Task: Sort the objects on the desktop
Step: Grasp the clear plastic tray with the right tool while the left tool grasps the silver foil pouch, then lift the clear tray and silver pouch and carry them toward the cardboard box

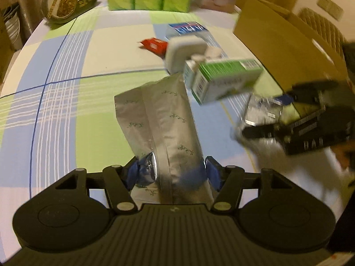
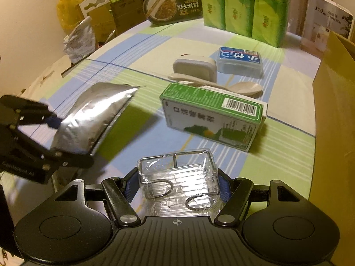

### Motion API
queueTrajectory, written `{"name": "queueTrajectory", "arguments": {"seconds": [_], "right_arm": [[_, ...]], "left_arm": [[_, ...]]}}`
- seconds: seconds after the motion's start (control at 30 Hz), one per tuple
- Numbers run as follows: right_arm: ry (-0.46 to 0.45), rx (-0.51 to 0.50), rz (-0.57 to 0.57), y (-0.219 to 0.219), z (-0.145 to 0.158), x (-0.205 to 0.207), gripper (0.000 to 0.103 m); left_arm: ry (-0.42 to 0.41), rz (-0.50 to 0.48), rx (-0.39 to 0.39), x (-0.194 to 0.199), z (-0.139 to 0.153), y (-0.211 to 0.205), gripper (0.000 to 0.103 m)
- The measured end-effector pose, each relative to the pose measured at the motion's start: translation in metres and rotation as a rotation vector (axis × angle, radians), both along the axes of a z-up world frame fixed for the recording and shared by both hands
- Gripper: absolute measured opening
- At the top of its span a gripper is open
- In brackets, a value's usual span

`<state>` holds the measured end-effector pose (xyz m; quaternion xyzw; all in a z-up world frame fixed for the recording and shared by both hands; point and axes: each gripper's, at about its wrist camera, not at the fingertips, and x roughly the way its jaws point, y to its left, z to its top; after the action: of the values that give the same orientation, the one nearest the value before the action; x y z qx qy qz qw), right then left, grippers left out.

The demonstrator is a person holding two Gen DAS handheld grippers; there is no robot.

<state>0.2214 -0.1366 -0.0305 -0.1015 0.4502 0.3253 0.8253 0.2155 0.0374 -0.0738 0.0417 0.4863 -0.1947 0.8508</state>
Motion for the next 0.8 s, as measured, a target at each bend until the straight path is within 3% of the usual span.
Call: {"name": "queueTrajectory", "arguments": {"seconds": [0.1, 0.33, 0.6, 0.8], "right_arm": [[-0.014, -0.017, 0.009, 0.004, 0.0, -0.002, 0.066], [-0.027, -0.052, 0.02, 0.009, -0.008, 0.001, 0.067], [-0.034, -0.058, 0.037, 0.012, -0.009, 0.006, 0.075], [-0.036, -0.07, 0.049, 0.014, -0.009, 0.007, 0.075]], "left_arm": [[-0.018, -0.004, 0.008, -0.003, -0.001, 0.0, 0.067], [-0.014, 0.012, -0.008, 0.013, -0.002, -0.002, 0.074], [-0.001, -0.051, 0.058, 0.014, -0.011, -0.016, 0.074], [0.065, -0.034, -0.016, 0.027, -0.01, -0.003, 0.074]]}}
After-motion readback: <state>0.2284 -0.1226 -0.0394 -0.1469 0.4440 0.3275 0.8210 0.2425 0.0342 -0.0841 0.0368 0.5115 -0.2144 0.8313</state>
